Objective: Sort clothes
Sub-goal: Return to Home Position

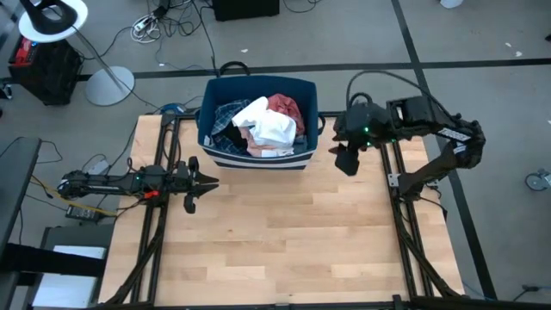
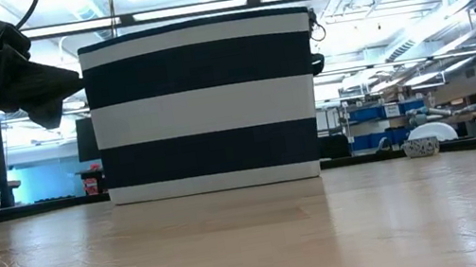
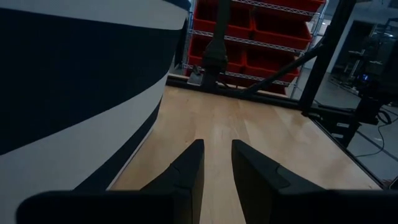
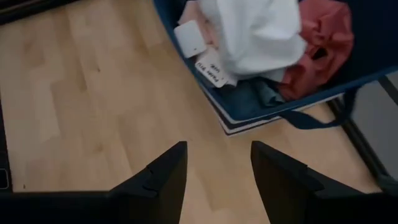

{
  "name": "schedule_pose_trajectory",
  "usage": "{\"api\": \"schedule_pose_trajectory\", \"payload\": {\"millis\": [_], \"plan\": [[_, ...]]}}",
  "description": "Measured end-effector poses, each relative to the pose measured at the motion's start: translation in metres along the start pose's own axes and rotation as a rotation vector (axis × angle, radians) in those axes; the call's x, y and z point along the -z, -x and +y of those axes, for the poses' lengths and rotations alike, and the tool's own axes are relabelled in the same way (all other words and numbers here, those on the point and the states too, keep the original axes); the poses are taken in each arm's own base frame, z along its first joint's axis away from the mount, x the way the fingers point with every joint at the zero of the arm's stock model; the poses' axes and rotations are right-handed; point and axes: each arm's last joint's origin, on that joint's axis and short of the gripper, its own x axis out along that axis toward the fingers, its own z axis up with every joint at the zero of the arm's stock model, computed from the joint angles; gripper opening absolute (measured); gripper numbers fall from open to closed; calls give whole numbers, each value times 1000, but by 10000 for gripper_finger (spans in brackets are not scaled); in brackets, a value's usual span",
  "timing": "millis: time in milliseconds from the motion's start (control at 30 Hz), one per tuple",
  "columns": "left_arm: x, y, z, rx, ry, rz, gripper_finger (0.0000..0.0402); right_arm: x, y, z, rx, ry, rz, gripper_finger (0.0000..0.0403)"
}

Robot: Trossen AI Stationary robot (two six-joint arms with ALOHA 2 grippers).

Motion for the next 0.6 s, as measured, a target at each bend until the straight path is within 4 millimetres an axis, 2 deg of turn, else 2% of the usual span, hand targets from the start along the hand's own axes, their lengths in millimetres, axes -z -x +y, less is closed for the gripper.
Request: {"api": "schedule_pose_trajectory", "payload": {"millis": [333, 600], "plan": [[0, 0, 0, 0, 0, 0, 87, 58, -32, 4, -90, 12, -93, 177], [0, 0, 0, 0, 0, -1, 87, 113, -67, -5, -131, -11, -181, 178]]}}
